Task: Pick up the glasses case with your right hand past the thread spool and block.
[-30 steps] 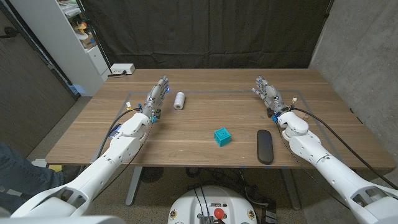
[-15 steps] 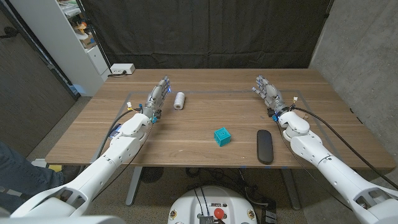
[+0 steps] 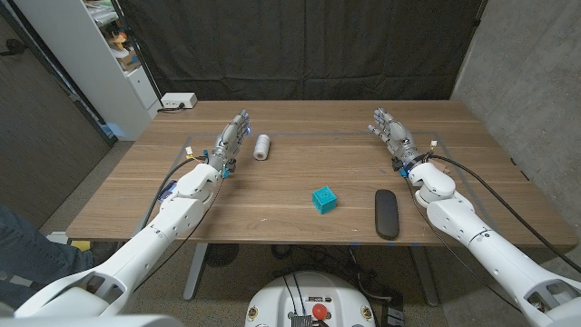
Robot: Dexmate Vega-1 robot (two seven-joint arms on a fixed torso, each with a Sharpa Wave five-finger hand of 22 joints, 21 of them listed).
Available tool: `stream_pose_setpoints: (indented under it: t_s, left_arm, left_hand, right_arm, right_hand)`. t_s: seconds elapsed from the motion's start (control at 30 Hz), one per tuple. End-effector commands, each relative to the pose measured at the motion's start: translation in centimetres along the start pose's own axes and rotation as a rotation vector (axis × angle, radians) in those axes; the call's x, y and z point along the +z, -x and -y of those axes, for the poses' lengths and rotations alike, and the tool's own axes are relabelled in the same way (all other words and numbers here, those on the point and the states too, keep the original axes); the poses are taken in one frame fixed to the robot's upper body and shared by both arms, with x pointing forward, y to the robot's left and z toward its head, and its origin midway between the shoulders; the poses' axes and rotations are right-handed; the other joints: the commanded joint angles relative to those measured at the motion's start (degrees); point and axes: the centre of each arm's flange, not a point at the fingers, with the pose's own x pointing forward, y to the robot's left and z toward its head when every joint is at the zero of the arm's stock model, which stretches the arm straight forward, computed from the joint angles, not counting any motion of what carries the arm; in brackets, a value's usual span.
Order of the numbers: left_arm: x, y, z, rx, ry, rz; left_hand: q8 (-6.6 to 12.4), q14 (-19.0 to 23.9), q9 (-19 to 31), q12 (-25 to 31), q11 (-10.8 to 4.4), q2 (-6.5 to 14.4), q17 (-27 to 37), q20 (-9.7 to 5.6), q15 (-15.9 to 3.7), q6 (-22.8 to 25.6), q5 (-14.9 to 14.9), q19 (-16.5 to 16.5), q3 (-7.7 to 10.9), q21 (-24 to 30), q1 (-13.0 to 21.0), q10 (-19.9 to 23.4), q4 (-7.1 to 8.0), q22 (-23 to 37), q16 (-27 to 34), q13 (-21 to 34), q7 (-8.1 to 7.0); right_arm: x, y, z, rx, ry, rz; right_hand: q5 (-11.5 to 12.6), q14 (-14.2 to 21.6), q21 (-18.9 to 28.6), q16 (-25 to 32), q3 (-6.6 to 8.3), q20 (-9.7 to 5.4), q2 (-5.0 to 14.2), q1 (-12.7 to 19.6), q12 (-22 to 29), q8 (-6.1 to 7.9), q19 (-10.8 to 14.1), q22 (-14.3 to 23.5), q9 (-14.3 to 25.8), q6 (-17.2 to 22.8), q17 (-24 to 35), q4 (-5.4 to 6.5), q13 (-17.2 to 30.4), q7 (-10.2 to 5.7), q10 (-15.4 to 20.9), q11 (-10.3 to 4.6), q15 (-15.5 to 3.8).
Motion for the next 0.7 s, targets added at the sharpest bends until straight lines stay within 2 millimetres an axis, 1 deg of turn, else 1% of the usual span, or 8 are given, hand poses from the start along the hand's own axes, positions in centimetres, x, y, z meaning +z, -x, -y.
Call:
stream_pose_setpoints:
  t_s: [0.03,0.27,0.57,0.7]
  left_arm:
    - [0.4,-0.3,0.3,-0.015,-0.007,0.008]
    - [0.7,-0.3,0.4,-0.017,-0.016,0.01]
    - [0.9,-0.4,0.4,-0.023,-0.024,0.006]
    - [0.9,-0.5,0.5,-0.026,-0.026,0.006]
  left_hand:
    - [0.22,-0.45,0.19,0.24,-0.13,0.45,0.1,0.1,-0.07,0.19,0.15,-0.6,0.07,0.16,0.24,-0.23,-0.18,0.33,0.19,0.17,0.4]
    - [0.23,-0.46,0.19,0.24,-0.16,0.51,0.1,0.18,-0.07,0.26,0.13,-0.68,0.04,0.15,0.24,-0.2,-0.23,0.33,0.18,0.15,0.37]
    - [0.2,-0.45,0.19,0.22,-0.22,0.59,0.1,0.31,-0.12,0.29,0.1,-0.81,0.01,0.13,0.23,-0.19,-0.31,0.34,0.17,0.14,0.33]
    - [0.18,-0.45,0.19,0.19,-0.11,0.62,0.1,0.01,-0.09,0.25,0.09,-0.8,0.0,0.15,0.23,-0.24,-0.34,0.34,0.16,0.13,0.38]
  right_arm:
    - [1.1,0.8,0.1,0.021,0.013,0.037]
    - [1.3,1.0,0.3,0.022,0.016,0.046]
    - [1.0,1.5,0.5,0.027,0.022,0.044]
    - [1.1,1.8,0.6,0.028,0.025,0.049]
  right_hand:
    - [0.32,0.36,0.32,0.37,0.15,0.25,0.29,0.37,0.28,0.22,0.22,0.21,0.14,0.45,0.01,-0.45,0.14,-0.07,0.5,-0.08,0.13]
    - [0.3,0.78,0.32,0.5,0.07,0.26,0.27,0.39,0.35,0.29,0.25,0.21,0.13,0.72,-0.06,-0.57,0.13,-0.28,0.76,-0.16,-0.12]
    - [0.28,0.91,0.31,0.5,-0.03,0.28,0.2,0.41,0.33,0.28,0.26,0.21,0.12,0.84,-0.13,-0.7,0.12,-0.41,0.83,-0.14,-0.09]
    - [0.27,0.94,0.32,0.5,-0.07,0.25,0.2,0.41,0.32,0.27,0.28,0.21,0.12,0.86,-0.15,-0.74,0.12,-0.43,0.85,-0.2,-0.07]
